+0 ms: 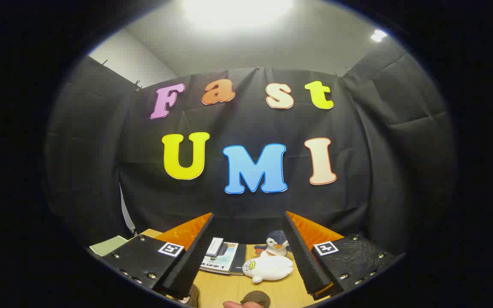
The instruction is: Open the storage box then place both shoes into the box .Put the left shoe in first, then the right shoe, with the right side of both shoes facing outward in a uniform manner.
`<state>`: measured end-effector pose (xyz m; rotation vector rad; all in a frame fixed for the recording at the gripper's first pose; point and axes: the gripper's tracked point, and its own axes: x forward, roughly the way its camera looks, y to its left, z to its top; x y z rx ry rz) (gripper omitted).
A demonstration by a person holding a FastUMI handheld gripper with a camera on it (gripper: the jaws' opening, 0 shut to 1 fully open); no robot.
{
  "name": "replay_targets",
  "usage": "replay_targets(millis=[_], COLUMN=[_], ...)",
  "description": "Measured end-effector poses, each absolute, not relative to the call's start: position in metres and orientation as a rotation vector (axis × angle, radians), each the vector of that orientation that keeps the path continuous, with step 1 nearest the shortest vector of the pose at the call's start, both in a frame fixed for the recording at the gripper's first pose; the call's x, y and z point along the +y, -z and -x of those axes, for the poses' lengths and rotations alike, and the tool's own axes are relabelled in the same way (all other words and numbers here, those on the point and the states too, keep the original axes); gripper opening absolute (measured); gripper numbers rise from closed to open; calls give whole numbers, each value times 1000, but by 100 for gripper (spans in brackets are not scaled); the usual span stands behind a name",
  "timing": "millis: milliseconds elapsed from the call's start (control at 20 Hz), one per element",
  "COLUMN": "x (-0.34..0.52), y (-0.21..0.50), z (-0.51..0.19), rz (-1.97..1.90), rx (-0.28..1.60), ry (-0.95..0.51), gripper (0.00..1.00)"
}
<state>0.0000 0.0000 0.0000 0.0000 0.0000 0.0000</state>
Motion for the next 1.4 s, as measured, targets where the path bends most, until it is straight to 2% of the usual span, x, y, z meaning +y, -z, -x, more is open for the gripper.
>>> replay_targets(millis=[650, 1050, 1400], x=[-9, 7, 84], y=[-1, 18, 83], z=[-4, -12, -23], rz=[0, -21, -123], rx=[-9, 25, 172], ry=[14, -27, -245], gripper=[95, 95, 95])
